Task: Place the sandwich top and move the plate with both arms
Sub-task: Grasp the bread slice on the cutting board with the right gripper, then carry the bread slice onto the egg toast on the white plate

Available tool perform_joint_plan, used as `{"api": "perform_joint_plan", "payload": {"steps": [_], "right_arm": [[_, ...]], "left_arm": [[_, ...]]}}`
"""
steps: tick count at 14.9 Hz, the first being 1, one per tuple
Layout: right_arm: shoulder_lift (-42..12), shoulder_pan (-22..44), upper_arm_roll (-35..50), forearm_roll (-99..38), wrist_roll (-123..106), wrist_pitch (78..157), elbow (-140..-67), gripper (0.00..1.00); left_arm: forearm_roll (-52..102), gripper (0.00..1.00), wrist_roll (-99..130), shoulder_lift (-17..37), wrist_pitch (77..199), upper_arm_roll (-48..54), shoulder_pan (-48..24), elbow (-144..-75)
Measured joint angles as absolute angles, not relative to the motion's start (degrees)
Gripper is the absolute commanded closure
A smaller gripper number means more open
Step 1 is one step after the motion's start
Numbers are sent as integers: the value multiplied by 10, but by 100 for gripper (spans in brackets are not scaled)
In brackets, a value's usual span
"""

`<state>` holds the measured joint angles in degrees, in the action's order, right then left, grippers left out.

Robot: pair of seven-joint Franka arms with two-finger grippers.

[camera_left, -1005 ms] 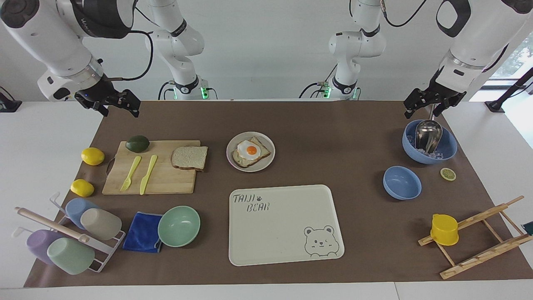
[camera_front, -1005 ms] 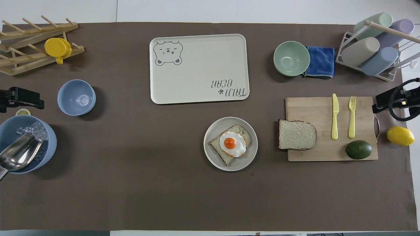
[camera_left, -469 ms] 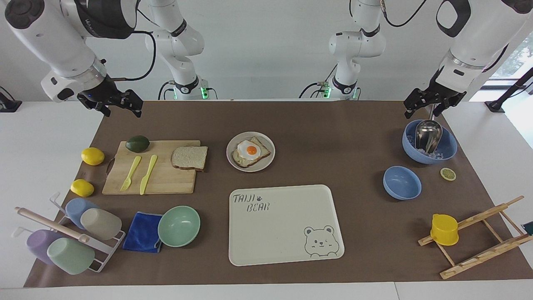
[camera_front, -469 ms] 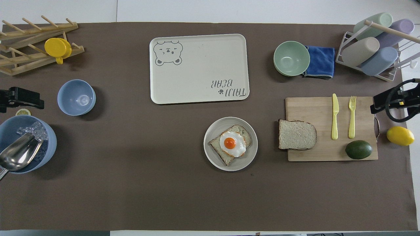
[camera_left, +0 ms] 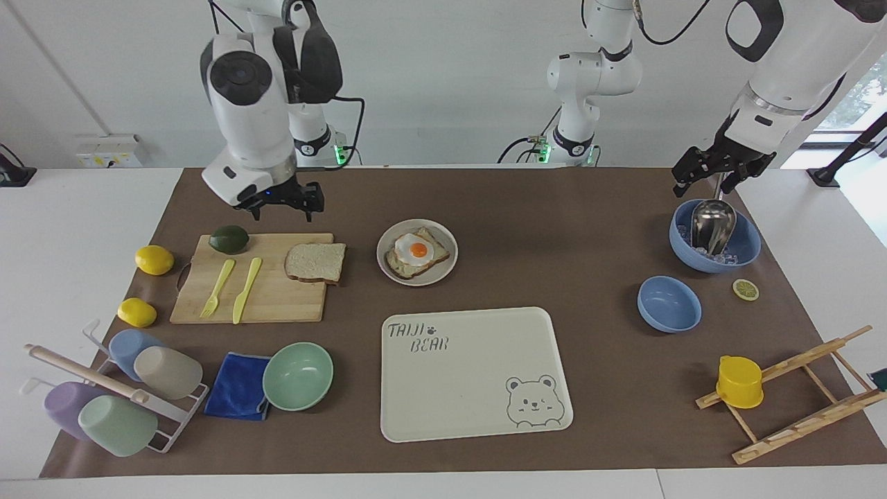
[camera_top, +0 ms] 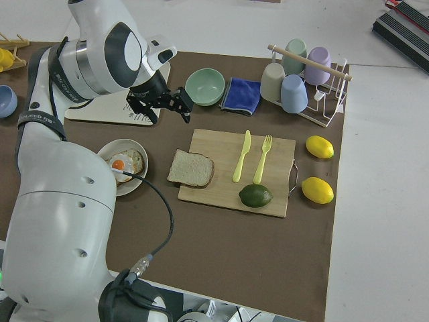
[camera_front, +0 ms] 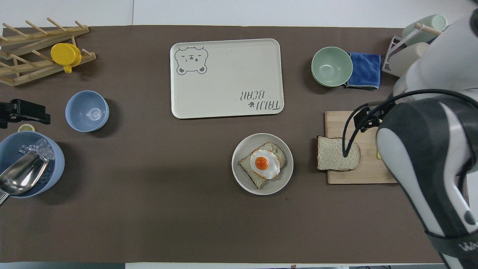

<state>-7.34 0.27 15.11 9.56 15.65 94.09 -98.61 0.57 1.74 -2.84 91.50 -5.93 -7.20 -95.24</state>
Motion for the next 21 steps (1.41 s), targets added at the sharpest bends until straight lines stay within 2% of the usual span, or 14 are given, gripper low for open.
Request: {"api": "perform_joint_plan", "payload": {"steps": [3,5,14,21], "right_arm": [[-92,3,200,169,256,1053,-1091,0],[-97,4,231,237,318,1073,-1132,0],[-154,2,249,296,426,1120,-1178,0],[-156,0,248,322,432,1135,-1205,1]], "left_arm": [[6,0,17,-28,915,-59,-72,-952],[6,0,17,-28,915,-59,-72,-952],[6,0,17,-28,915,-59,-72,-952],[6,0,17,-28,915,-59,-72,-952]]}}
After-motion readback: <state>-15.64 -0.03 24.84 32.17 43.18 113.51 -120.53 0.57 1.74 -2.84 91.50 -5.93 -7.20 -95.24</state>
